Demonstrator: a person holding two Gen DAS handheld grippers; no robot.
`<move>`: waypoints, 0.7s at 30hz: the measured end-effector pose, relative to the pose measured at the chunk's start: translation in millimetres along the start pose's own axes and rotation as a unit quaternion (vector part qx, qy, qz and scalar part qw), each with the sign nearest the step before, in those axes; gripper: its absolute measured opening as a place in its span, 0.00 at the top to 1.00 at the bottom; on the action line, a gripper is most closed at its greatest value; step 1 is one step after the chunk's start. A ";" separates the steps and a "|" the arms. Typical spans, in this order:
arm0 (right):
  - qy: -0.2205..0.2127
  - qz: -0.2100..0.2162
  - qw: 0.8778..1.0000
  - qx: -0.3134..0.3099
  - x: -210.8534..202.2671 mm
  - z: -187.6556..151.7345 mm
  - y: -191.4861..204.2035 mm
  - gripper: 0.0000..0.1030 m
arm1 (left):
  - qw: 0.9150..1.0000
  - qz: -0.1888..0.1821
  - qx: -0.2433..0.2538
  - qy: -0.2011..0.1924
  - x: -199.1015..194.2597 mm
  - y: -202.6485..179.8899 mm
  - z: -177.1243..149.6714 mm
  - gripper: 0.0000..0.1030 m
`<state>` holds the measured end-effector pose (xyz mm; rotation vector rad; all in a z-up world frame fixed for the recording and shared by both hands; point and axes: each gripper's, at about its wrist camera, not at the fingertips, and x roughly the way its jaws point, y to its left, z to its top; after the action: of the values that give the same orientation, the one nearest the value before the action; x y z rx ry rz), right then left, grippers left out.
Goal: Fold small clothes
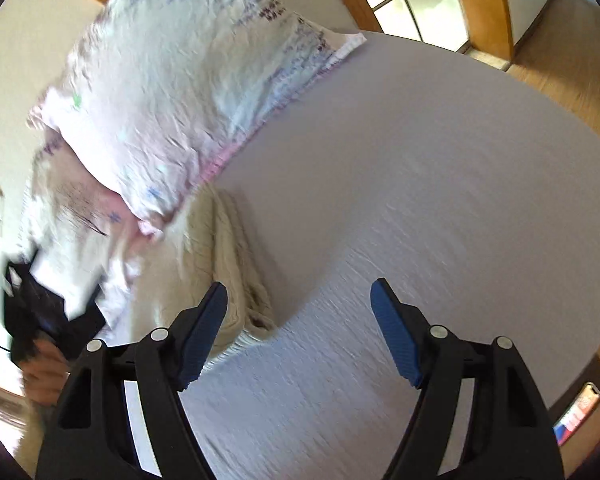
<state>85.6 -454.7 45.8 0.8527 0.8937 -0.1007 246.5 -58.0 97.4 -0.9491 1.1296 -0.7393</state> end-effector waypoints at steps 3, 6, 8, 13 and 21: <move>0.047 0.045 0.998 0.000 31.0 18.5 20.5 0.24 | 0.994 0.102 0.023 0.003 -18.1 22.9 5.2 0.27; 0.081 0.033 0.996 -0.023 66.2 33.7 50.5 0.24 | 0.988 0.151 0.026 0.018 -27.4 40.5 -1.1 0.27; 0.072 0.037 0.995 -0.055 79.5 40.6 74.6 0.25 | 0.986 0.164 0.026 0.022 -31.3 48.2 -7.5 0.25; 0.131 -0.005 0.987 -0.093 134.7 34.5 101.1 0.55 | 0.981 0.188 0.038 0.028 -38.8 50.0 -18.2 0.22; 0.065 -0.103 0.985 -0.120 138.7 42.8 97.3 0.91 | 0.958 0.261 0.111 0.031 -1.8 31.1 -22.3 0.19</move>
<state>242.7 -382.6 19.5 0.5460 1.0924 -0.1142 225.3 -48.6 67.0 -0.4085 1.2526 -0.4505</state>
